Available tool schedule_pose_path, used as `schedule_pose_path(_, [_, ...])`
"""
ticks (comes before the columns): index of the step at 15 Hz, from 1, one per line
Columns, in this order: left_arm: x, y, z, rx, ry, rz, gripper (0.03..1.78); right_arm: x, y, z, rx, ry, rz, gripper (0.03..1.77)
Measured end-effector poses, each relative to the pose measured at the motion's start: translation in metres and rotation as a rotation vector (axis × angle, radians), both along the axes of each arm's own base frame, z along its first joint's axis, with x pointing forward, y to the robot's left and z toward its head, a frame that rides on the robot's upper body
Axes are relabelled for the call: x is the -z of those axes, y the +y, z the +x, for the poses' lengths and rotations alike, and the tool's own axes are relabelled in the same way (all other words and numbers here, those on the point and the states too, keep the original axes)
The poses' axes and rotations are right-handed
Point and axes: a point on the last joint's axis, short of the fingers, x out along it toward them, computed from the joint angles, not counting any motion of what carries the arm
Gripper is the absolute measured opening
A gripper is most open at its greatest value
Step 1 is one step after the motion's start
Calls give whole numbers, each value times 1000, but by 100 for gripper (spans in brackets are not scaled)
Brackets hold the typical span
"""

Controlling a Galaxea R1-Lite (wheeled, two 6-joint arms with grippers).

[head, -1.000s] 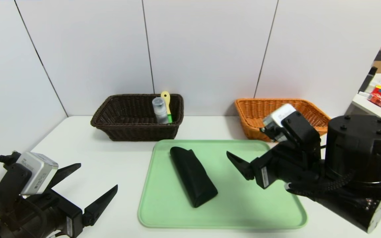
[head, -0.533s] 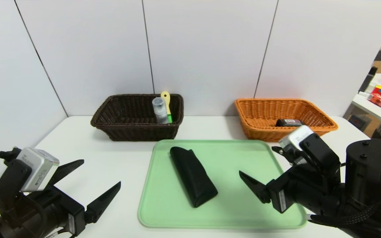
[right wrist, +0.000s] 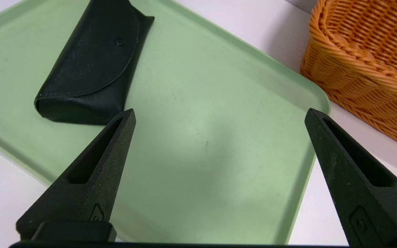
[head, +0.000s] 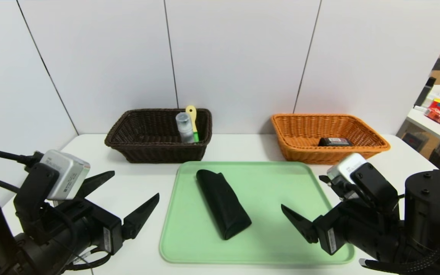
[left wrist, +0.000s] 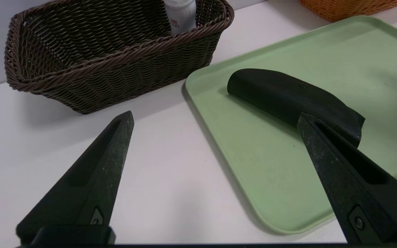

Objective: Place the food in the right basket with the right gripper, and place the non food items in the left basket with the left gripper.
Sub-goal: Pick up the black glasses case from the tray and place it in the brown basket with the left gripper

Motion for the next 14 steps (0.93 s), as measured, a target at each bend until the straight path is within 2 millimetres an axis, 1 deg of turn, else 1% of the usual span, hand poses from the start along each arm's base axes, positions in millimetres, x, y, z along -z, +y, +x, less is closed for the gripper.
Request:
schedule_pose_path(3, [-5, -19, 9, -30, 15, -30, 169, 2, -5, -4, 2, 3, -3, 169])
schedule_pose_path(10, [0, -74, 27, -74, 57, -15, 169, -1, -9, -9, 8, -10, 6, 169])
schedule_pose_path(14, [6, -106, 30, -107, 163, -3, 169, 0, -12, -12, 13, -10, 4, 169])
